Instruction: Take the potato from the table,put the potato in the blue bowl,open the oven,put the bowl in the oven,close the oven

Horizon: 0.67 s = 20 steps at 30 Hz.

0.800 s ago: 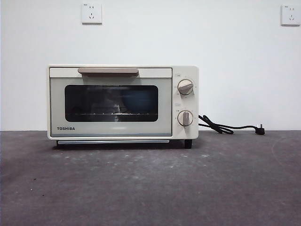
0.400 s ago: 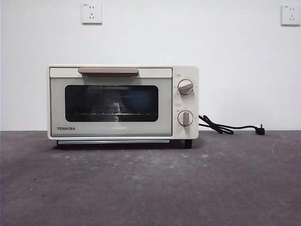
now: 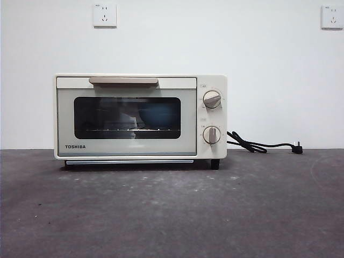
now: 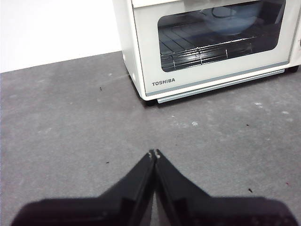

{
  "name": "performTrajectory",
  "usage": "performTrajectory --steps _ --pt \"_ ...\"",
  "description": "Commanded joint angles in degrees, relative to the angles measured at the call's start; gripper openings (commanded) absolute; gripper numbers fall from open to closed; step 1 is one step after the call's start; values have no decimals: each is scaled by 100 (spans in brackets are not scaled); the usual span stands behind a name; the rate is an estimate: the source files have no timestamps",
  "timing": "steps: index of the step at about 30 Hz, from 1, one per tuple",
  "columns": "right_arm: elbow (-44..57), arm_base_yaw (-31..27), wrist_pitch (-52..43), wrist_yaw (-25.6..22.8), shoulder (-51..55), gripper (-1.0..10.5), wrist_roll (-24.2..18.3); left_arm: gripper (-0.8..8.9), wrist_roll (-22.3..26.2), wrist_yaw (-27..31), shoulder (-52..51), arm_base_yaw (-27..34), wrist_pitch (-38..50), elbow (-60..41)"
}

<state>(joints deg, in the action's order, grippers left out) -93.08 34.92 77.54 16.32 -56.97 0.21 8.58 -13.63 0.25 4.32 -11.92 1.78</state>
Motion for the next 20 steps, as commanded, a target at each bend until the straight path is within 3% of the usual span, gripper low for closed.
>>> performTrajectory --steps 1,18,20 --pt "44 9 76 -13 15 3 33 -4 31 7 -13 -9 11 -68" --pt "44 9 76 -13 15 3 33 -4 31 9 -13 -9 11 -68" --pt "44 -17 55 -35 15 3 -205 -4 31 7 -13 -9 9 -68"
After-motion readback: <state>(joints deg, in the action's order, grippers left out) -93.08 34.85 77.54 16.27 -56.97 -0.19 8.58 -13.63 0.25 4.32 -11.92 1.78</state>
